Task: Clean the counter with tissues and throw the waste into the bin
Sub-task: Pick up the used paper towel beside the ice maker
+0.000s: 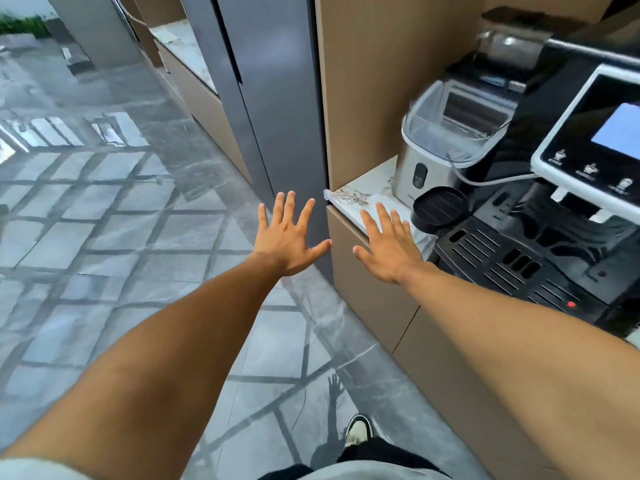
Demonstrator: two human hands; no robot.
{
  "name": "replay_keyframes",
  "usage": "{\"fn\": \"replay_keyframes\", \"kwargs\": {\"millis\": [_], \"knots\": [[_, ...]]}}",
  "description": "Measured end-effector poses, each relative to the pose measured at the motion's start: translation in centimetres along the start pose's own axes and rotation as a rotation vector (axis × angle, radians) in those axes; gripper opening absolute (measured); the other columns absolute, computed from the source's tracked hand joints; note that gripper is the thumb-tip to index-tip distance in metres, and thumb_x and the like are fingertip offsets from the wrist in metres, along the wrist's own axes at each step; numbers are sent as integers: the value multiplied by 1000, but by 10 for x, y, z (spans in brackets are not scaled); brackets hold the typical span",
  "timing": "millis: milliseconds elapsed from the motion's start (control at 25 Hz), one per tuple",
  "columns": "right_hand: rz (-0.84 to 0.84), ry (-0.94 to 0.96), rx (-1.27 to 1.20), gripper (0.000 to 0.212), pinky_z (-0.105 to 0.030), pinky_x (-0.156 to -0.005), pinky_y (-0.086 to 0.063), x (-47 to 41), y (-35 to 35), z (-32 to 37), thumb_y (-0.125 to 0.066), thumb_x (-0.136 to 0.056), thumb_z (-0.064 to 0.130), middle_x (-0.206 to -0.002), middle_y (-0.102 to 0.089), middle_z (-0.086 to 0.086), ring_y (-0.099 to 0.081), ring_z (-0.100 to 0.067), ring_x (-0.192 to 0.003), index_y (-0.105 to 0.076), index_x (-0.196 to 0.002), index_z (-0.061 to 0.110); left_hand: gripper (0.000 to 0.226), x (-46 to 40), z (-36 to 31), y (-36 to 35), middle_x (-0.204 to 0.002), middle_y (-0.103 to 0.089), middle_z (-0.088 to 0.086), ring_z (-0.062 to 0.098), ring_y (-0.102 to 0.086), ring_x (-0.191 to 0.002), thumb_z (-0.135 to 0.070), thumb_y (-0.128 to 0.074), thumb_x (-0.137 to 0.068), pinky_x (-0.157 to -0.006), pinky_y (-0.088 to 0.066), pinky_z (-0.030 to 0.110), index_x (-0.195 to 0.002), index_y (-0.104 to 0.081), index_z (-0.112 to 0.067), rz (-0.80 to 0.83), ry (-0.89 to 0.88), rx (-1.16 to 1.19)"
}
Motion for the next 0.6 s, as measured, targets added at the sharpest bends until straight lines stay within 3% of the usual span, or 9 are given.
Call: {"fn": "replay_keyframes", "kwargs": {"millis": [400, 520, 600], "knots": [[96, -266, -49, 68, -48, -123, -1, -60, -55, -54, -40, -104, 19, -163, 23, -7, 15, -33, -150, 3, -157, 25, 90, -131, -42, -73, -168, 3, 12, 34, 11, -153, -82, -23, -86, -123, 1, 58, -158, 1, -33, 163, -308, 55], [88, -449, -91, 80, -47, -121, -11, -75, -65, -79, -50, -100, 15, -162, 26, -4, 5, -33, -152, 5, -156, 28, 88, -171, -60, -99, -167, -1, 13, 34, 6, -154, -80, -26, -87, -123, 0, 56, -158, -6, -31, 200, -413, 109], [84, -582, -155, 75, -47, -121, -20, -78, -71, -91, -46, -101, 21, -162, 27, 0, -2, -31, -152, 4, -156, 30, 88, -193, -77, -115, -167, 0, 14, 35, 5, -154, -78, -27, -89, -123, 1, 56, -158, -6, -28, 265, -481, 139]]}}
Point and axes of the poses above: each hand's wrist, its own x-axis away from the middle knuckle, its own y-axis out of the back of the hand, z = x × y, the point moved 9 cm from there along -x, towards the middle knuckle
